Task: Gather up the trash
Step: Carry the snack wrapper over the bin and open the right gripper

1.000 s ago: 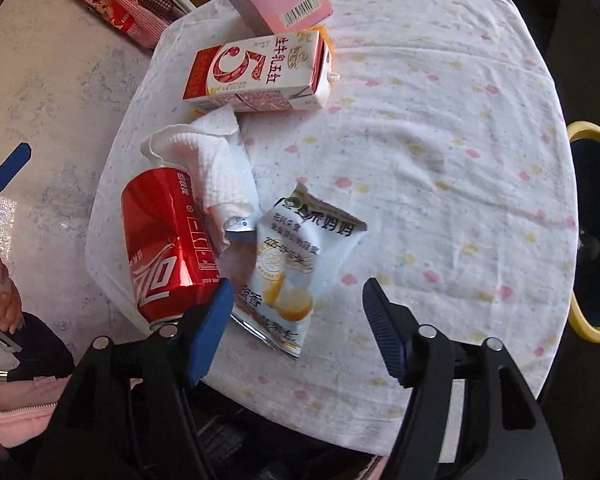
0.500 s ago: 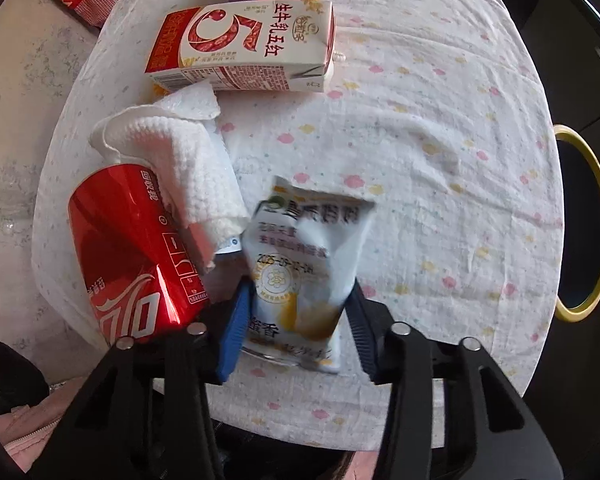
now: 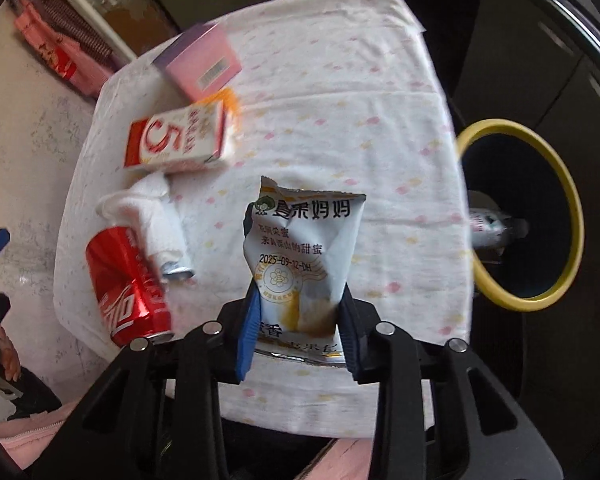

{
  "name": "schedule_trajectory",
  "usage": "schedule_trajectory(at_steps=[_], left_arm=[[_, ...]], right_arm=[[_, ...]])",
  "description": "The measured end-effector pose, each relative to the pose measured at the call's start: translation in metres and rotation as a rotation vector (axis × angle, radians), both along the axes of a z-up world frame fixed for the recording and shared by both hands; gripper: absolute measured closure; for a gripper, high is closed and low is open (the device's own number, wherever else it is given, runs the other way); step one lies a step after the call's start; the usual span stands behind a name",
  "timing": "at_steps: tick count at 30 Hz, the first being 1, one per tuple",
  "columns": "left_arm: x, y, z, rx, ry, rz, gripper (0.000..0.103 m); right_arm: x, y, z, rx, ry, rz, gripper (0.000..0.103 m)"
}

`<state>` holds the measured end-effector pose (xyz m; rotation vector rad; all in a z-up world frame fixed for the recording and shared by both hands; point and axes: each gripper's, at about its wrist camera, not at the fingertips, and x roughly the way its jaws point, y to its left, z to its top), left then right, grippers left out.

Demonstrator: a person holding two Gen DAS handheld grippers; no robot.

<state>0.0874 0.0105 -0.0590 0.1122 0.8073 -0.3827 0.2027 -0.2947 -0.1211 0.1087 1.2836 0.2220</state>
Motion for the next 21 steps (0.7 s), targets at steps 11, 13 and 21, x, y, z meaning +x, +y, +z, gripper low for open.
schedule_trajectory(at_steps=[11,13,21], left_arm=[[0.004,-0.034,-0.005,0.042,0.016,-0.054,0.005],[0.007,-0.039,-0.006,0.055,0.022,-0.056,0.005],[0.016,-0.046,-0.011,0.053,0.064,-0.073,0.005]], right_arm=[[0.056,-0.177,-0.041,-0.065,0.024,-0.325,0.067],[0.065,-0.192,-0.053,-0.074,0.039,-0.355,0.06],[0.068,-0.212,-0.073,-0.049,0.035,-0.388,0.047]])
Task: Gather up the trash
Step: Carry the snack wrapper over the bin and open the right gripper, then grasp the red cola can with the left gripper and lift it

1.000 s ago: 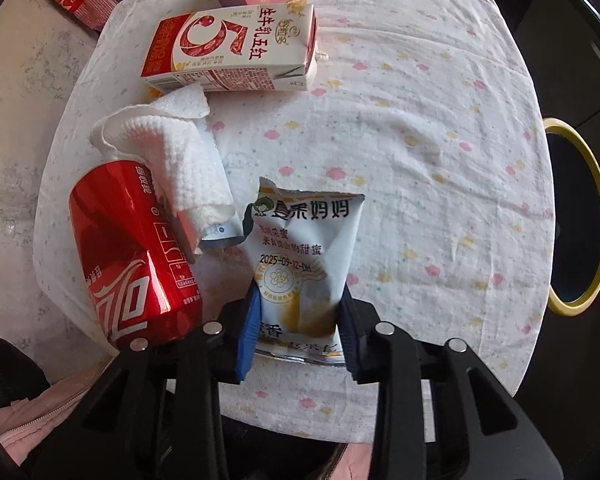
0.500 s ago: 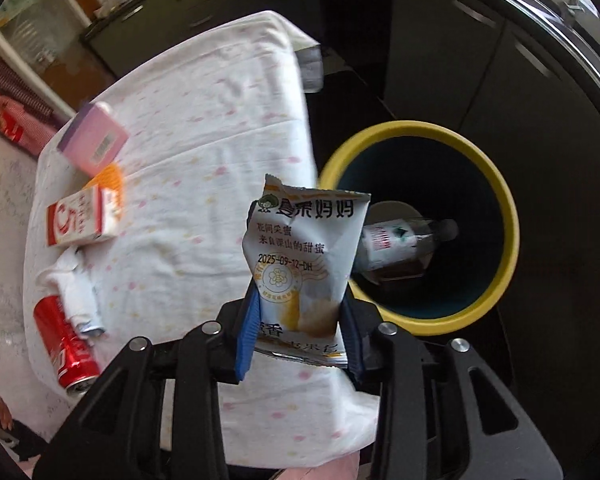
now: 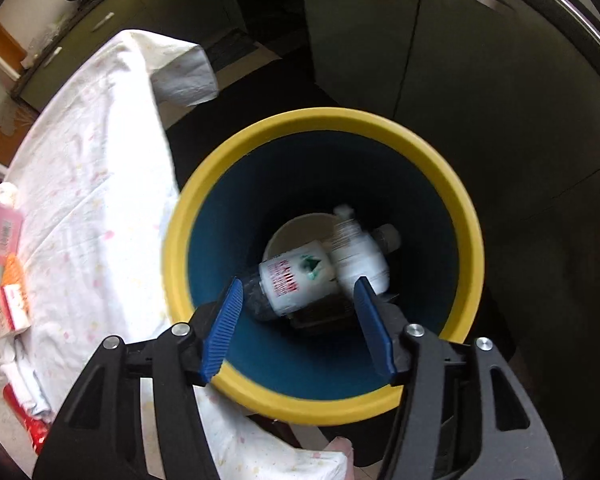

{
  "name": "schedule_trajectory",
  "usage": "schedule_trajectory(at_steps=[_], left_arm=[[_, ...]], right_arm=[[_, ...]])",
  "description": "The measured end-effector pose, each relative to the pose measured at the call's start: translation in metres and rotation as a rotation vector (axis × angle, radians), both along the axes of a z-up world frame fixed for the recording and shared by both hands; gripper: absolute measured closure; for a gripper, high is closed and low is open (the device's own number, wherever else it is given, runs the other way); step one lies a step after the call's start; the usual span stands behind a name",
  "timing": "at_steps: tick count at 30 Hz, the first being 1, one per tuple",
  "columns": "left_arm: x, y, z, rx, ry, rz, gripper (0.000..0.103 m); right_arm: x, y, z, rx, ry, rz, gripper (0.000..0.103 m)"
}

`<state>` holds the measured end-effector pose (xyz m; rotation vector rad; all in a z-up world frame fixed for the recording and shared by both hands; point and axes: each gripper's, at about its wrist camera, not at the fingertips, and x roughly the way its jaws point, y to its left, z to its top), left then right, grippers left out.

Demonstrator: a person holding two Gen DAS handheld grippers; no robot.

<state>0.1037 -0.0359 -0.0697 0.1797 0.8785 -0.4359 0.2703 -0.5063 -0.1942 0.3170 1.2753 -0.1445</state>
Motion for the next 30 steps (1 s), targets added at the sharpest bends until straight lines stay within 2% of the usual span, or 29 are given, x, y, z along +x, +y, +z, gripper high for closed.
schedule_trajectory(at_steps=[8,14,18,20,26,28,30], left_arm=[[-0.003,-0.014,-0.013,0.012,0.056,-0.057,0.005],[-0.003,-0.025,-0.024,0.008,0.089,-0.195,0.005],[-0.001,-0.034,-0.031,0.089,0.048,-0.292,0.005],[-0.004,-0.042,-0.032,0.158,-0.004,-0.402,0.005],[-0.029,-0.056,-0.042,0.4,-0.161,-0.88,0.005],[-0.034,-0.057,-0.046,0.481,-0.222,-0.995,0.005],[-0.036,-0.06,-0.049,0.555,-0.269,-1.065,0.005]], right_arm=[[-0.043,0.036,0.024,0.003,-0.079,0.126,0.041],[-0.053,0.061,0.029,0.016,-0.09,0.193,0.04],[-0.058,0.074,0.032,0.021,-0.093,0.231,0.04],[-0.06,0.078,0.034,0.021,-0.091,0.243,0.04],[-0.062,0.087,0.036,0.014,-0.083,0.259,0.038],[-0.063,0.09,0.035,0.018,-0.082,0.262,0.038],[-0.062,0.093,0.033,0.026,-0.077,0.265,0.038]])
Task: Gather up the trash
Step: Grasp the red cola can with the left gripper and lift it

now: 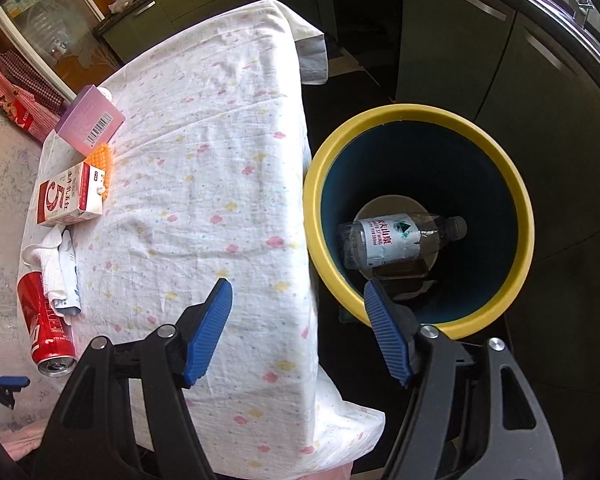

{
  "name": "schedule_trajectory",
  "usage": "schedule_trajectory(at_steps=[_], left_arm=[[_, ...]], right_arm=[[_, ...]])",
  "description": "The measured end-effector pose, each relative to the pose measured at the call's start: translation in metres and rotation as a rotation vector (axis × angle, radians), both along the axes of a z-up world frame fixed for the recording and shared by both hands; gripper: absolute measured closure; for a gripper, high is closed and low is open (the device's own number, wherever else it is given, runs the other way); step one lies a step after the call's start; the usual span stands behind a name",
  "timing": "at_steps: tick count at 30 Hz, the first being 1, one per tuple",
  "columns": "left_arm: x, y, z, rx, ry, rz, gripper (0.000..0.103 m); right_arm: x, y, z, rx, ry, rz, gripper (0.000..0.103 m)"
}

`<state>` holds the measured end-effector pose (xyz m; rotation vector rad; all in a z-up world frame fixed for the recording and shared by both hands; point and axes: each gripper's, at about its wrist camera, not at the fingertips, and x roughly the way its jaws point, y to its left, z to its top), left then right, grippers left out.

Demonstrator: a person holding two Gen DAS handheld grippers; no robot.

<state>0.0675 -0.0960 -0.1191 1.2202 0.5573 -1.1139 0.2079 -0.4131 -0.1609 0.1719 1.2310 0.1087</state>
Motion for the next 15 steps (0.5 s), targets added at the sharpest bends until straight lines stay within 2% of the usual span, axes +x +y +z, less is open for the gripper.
schedule_trajectory(at_steps=[2,3,7,15], left_arm=[[0.001,-0.003,-0.006,0.072,-0.02,-0.096,0.006],[0.002,-0.003,-0.01,0.105,-0.028,-0.131,0.011],[0.007,-0.007,-0.025,0.194,-0.04,-0.221,0.022],[0.019,-0.017,-0.049,0.31,-0.006,-0.296,0.022]], right_arm=[[0.001,0.003,-0.002,0.009,0.005,0.005,0.038],[0.002,0.004,-0.003,0.012,0.007,0.006,0.038],[0.005,0.006,-0.005,0.026,0.012,0.01,0.038],[0.006,0.004,-0.013,0.046,0.029,0.006,0.038]])
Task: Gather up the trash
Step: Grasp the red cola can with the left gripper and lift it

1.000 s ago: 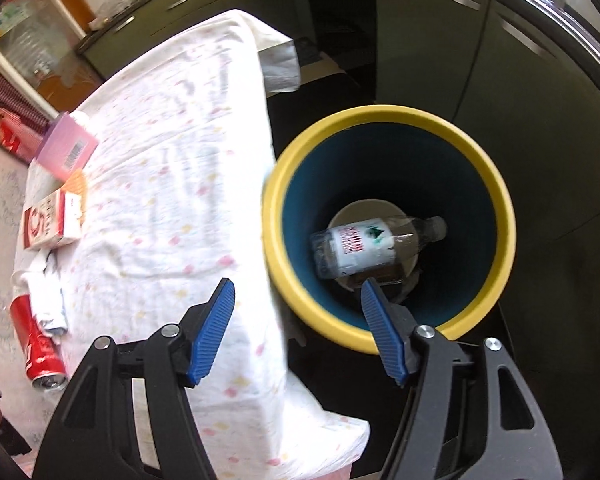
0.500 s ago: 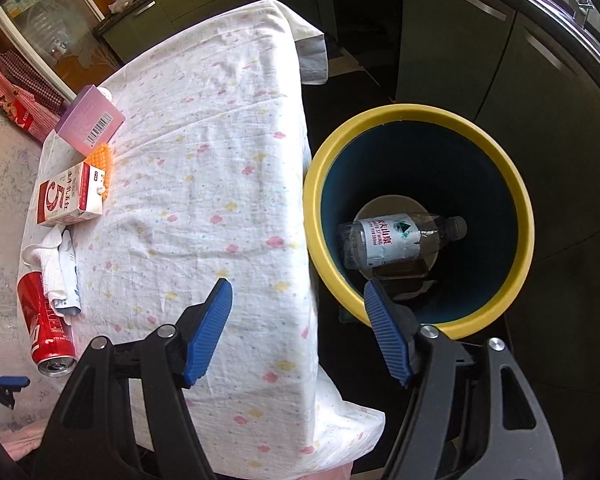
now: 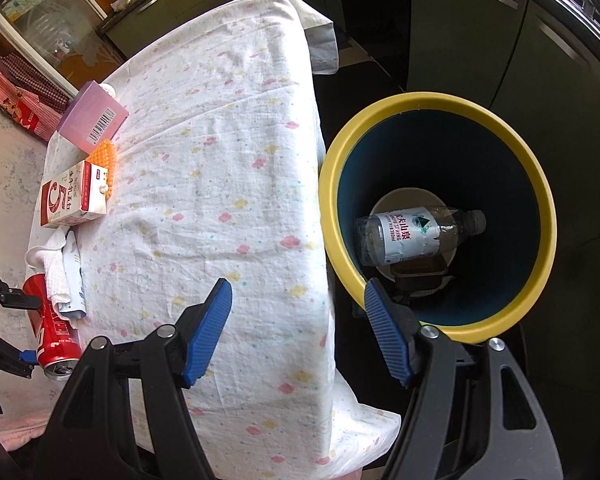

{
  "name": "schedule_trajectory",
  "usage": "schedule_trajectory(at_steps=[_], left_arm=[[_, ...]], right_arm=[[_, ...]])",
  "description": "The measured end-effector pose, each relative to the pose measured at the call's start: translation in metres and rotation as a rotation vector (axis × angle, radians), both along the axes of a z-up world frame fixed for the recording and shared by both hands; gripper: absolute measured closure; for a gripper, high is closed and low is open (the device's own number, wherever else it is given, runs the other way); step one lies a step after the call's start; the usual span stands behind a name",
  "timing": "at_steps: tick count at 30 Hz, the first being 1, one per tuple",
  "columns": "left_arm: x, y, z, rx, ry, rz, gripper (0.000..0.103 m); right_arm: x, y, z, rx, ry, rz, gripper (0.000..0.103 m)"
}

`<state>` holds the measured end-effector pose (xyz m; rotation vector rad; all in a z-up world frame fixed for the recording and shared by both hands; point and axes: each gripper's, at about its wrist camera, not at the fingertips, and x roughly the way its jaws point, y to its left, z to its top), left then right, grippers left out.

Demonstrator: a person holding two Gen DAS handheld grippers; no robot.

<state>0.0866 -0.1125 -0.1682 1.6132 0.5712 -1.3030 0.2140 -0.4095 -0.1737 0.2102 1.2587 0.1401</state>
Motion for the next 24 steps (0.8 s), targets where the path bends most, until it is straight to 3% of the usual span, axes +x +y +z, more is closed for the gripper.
schedule_trajectory(at_steps=[7,10,12,24], left_arm=[[0.003,0.001,-0.014,0.072,0.041,0.004,0.027],[0.005,0.003,-0.02,0.103,0.072,0.072,0.031],[0.006,0.006,-0.019,0.073,0.065,0.111,0.031],[0.035,0.039,-0.009,-0.077,0.238,0.602,0.032]], right_arm=[[0.0,-0.005,-0.009,0.019,0.016,-0.004,0.038],[0.001,-0.006,-0.01,0.024,0.018,-0.002,0.038],[0.0,-0.005,-0.011,0.027,0.017,0.0,0.038],[-0.002,0.011,-0.008,0.027,0.013,0.036,0.038]])
